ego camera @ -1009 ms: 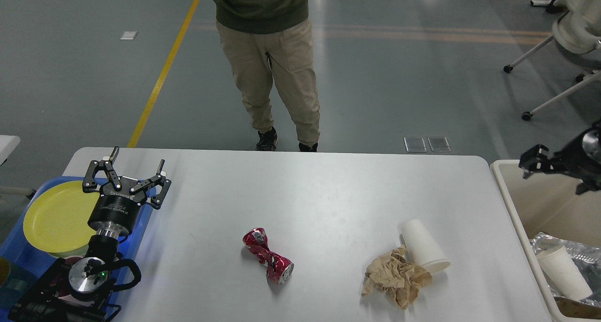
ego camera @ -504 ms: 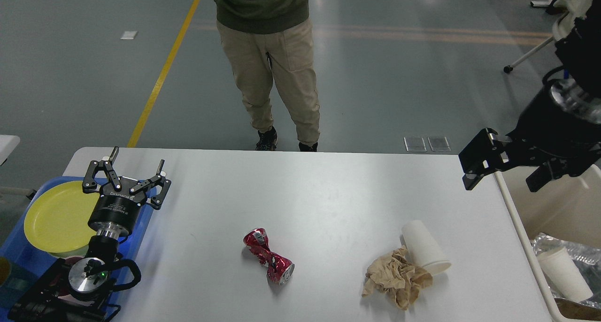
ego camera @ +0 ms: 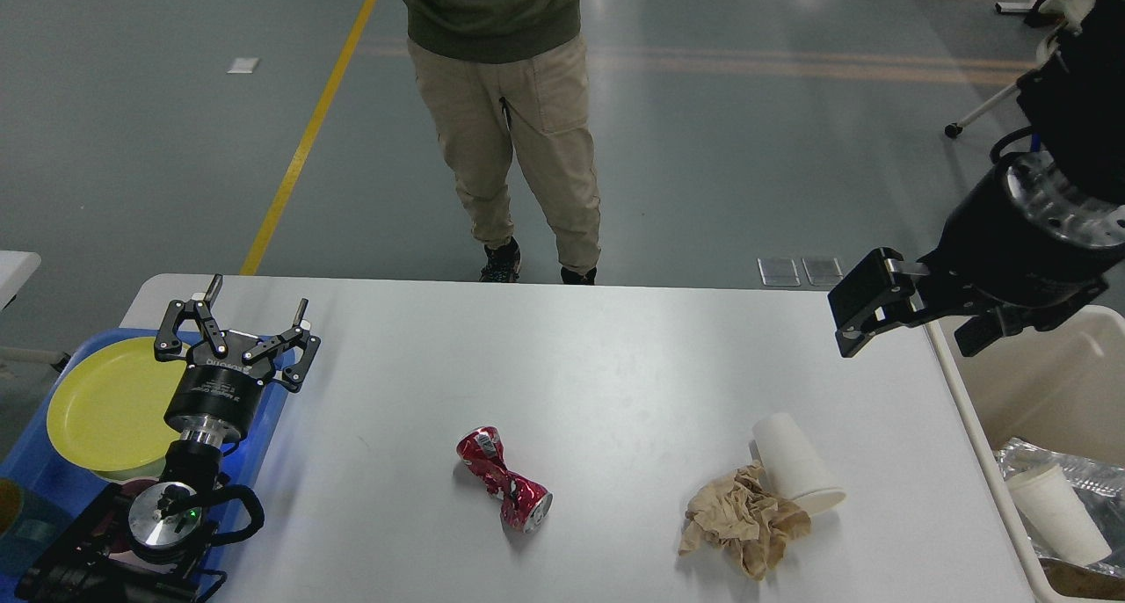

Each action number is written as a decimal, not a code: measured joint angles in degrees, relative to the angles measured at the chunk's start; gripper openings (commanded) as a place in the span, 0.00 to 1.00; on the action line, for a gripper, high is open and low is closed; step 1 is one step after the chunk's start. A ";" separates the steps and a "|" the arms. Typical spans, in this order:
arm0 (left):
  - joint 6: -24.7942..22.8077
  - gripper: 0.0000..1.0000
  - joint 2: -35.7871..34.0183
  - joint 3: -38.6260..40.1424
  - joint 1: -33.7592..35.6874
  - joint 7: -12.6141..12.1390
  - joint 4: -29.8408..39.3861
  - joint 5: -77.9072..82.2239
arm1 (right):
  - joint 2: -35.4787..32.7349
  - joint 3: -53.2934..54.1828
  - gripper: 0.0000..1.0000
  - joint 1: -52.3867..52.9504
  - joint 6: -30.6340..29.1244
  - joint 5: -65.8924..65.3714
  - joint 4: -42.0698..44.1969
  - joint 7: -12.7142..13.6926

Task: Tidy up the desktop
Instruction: 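Raise the right gripper up out of the bin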

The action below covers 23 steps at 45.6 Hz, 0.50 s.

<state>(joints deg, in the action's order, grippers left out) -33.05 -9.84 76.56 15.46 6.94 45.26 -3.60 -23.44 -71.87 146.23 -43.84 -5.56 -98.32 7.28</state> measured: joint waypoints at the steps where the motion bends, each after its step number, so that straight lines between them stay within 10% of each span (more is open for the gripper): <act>1: 0.00 0.96 0.00 0.00 0.00 0.00 0.00 0.00 | 0.11 0.02 1.00 -0.75 1.09 0.00 0.16 0.00; 23: 0.02 0.96 0.00 0.00 0.00 0.00 0.00 0.00 | 4.65 0.54 0.96 -29.53 27.19 -2.79 6.90 0.02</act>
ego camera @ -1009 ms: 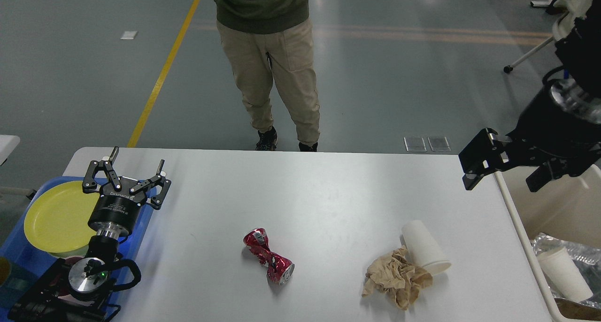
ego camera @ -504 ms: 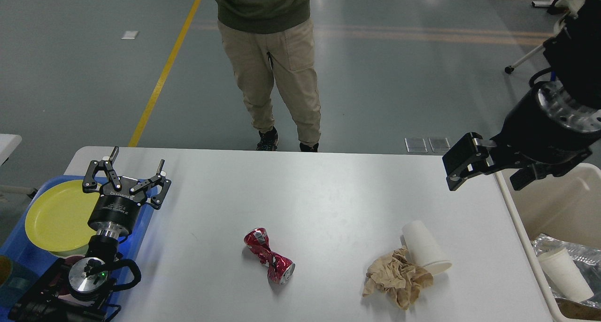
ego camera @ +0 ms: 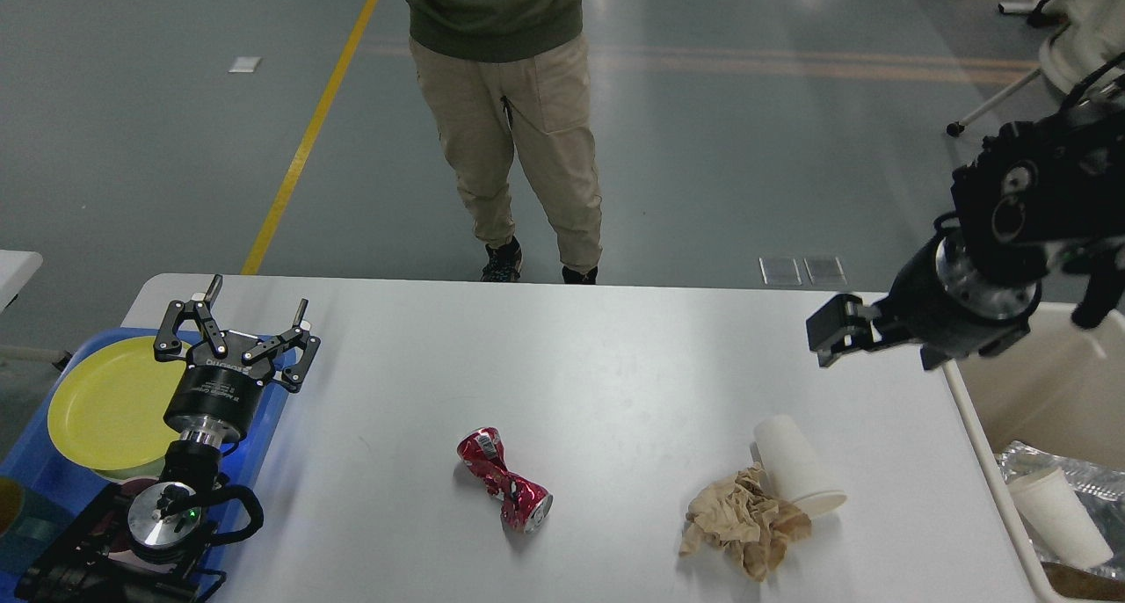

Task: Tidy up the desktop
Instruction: 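Raise the right gripper up out of the bin, then lower the right gripper onto the crumpled brown napkin and grasp it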

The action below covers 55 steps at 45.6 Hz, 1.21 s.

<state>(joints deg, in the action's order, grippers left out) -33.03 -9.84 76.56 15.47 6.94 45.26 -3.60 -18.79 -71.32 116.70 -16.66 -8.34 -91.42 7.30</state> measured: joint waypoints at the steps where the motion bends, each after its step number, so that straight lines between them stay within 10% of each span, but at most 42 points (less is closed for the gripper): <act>1: 0.00 0.96 0.00 0.00 0.00 0.00 0.00 0.00 | 0.30 0.30 0.95 -1.89 0.64 -0.24 0.93 0.00; 28: -0.05 0.96 0.00 0.01 0.00 0.00 0.00 0.00 | 9.15 9.21 0.94 -35.01 8.32 -12.21 24.29 -0.52; 55: -0.06 0.96 0.00 0.01 -0.01 0.00 0.00 0.00 | 10.54 11.18 0.93 -41.13 8.82 -12.14 29.65 -0.45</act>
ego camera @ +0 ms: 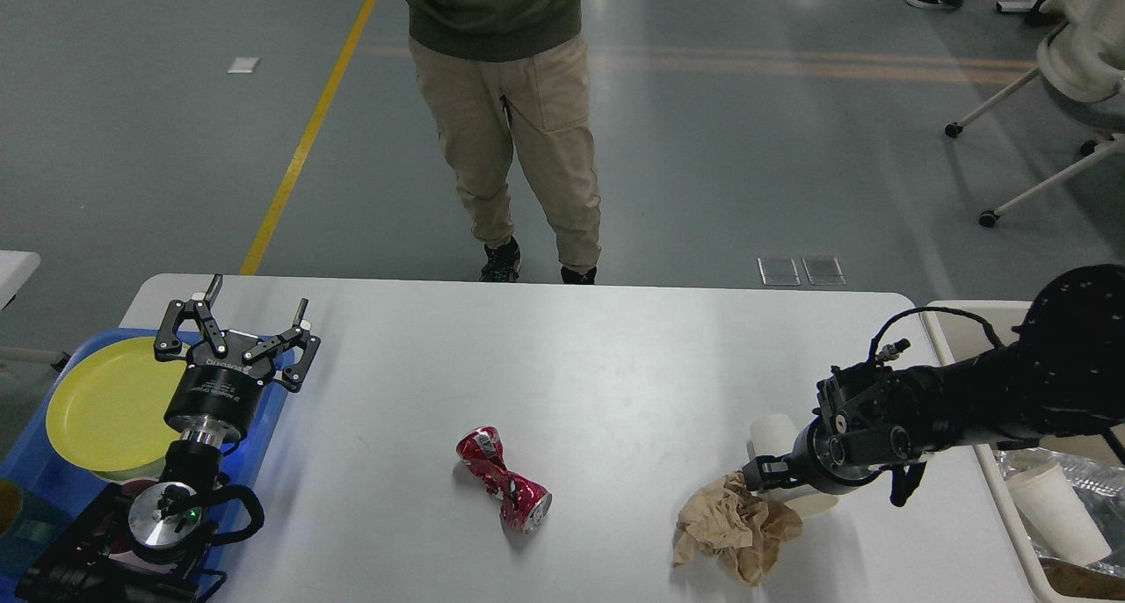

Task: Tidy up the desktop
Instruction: 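Lower the right gripper onto the crumpled brown napkin and grasp it, then lift the napkin and carry it into the white bin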

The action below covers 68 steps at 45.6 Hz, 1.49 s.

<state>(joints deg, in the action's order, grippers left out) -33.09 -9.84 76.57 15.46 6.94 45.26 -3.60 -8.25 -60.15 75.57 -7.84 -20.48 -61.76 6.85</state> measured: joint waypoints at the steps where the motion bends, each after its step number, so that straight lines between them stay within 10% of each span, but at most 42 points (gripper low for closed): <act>1: 0.00 0.96 0.00 0.00 0.00 0.00 0.00 0.00 | 0.02 0.00 0.93 -0.13 0.07 0.00 0.16 0.00; 9: -0.02 0.96 0.00 -0.01 0.01 0.00 0.00 0.00 | 0.08 0.08 0.80 -1.51 0.27 0.00 2.37 0.01; 30: -0.04 0.96 0.00 -0.01 0.01 0.00 0.00 0.00 | -0.16 0.39 0.00 -1.90 -0.04 0.57 2.55 0.13; 68: 0.01 0.96 0.00 -0.01 0.01 0.00 0.00 0.00 | -6.34 0.97 0.00 6.51 -1.61 7.10 -4.17 0.54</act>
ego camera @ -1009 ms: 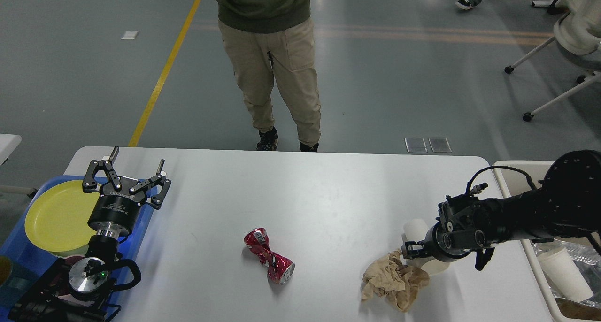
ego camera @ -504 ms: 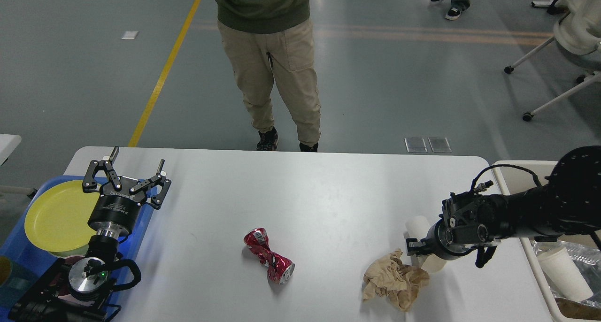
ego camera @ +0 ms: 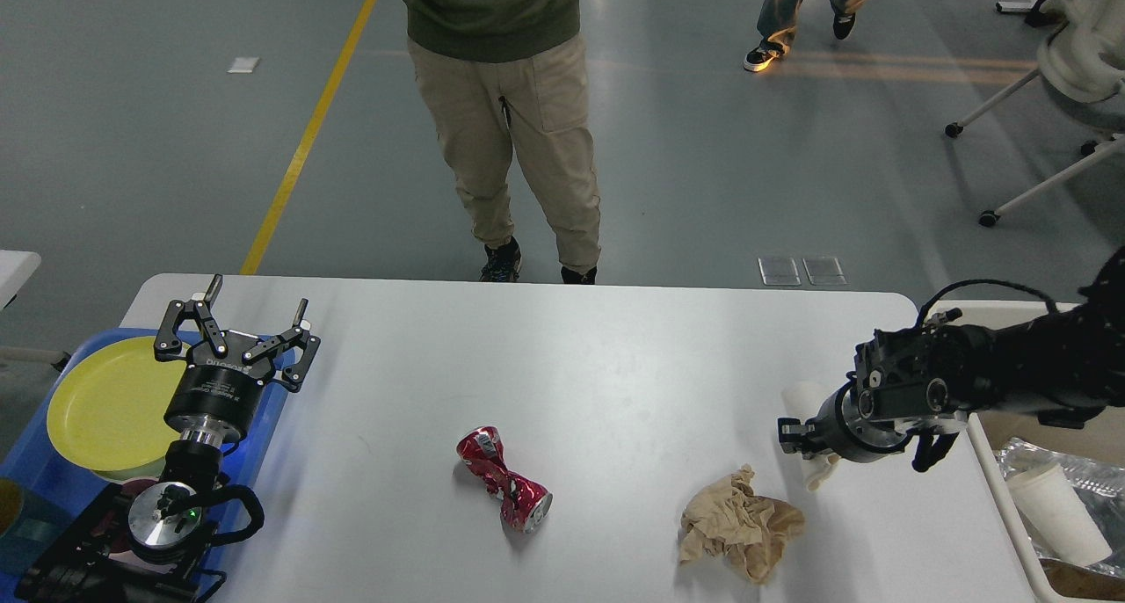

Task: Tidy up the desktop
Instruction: 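Lift the napkin and carry it into the white bin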

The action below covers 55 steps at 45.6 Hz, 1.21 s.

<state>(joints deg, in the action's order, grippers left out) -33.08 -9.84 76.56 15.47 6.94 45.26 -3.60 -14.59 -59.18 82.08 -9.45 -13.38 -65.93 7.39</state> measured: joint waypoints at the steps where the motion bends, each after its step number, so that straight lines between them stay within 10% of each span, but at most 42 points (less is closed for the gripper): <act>1: 0.00 0.96 0.00 0.00 0.00 0.00 0.00 0.00 | -0.77 -0.08 0.00 1.39 -0.57 0.25 -0.92 -0.02; 24: -0.06 0.96 0.00 0.01 0.00 0.00 0.00 0.00 | -9.30 -8.12 0.00 38.62 -23.21 6.23 -21.18 -0.04; 55: -0.01 0.96 0.00 0.01 0.00 0.00 0.00 0.00 | -15.81 -22.43 0.00 50.67 -15.18 15.17 -27.73 0.01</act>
<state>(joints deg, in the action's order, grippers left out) -33.09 -9.84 76.57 15.47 6.94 45.26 -3.60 -30.40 -81.61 132.74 -24.62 1.79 -93.67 7.41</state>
